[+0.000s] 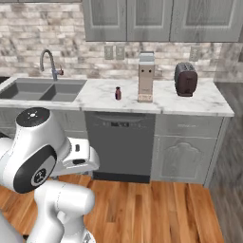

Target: There is a wine glass and glass cup on the dining counter. Place the wine bottle next to the wine glass and the juice bottle next to the glass cup.

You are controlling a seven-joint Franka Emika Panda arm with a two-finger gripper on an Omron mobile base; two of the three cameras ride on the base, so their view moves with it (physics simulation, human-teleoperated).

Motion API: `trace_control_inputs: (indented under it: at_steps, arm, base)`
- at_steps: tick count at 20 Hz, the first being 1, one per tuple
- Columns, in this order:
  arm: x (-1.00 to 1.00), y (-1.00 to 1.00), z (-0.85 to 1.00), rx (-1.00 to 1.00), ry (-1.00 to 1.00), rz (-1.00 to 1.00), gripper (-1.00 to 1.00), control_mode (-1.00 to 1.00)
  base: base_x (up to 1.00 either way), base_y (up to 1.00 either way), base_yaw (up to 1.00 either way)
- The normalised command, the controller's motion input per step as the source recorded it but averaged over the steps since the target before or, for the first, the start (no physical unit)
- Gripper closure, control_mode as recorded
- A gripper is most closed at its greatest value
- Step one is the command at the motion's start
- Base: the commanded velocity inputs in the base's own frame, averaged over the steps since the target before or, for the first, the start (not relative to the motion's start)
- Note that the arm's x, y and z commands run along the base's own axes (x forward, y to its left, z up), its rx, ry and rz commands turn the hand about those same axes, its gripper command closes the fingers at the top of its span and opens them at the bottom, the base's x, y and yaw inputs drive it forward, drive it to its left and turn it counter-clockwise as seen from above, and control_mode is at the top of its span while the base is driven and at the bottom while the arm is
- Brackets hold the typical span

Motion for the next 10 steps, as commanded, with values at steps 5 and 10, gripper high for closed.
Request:
trace_control_inputs:
  at_steps: [5,10]
  arm:
    - [0.00,0.00,0.00,0.00,0.00,0.00,-1.00,1.00]
    - [0.00,0.00,0.00,0.00,0.00,0.00,-1.00,1.00]
  base:
    - [0.77,-0.28,0.02]
    - [0.79,-0.22,0.02]
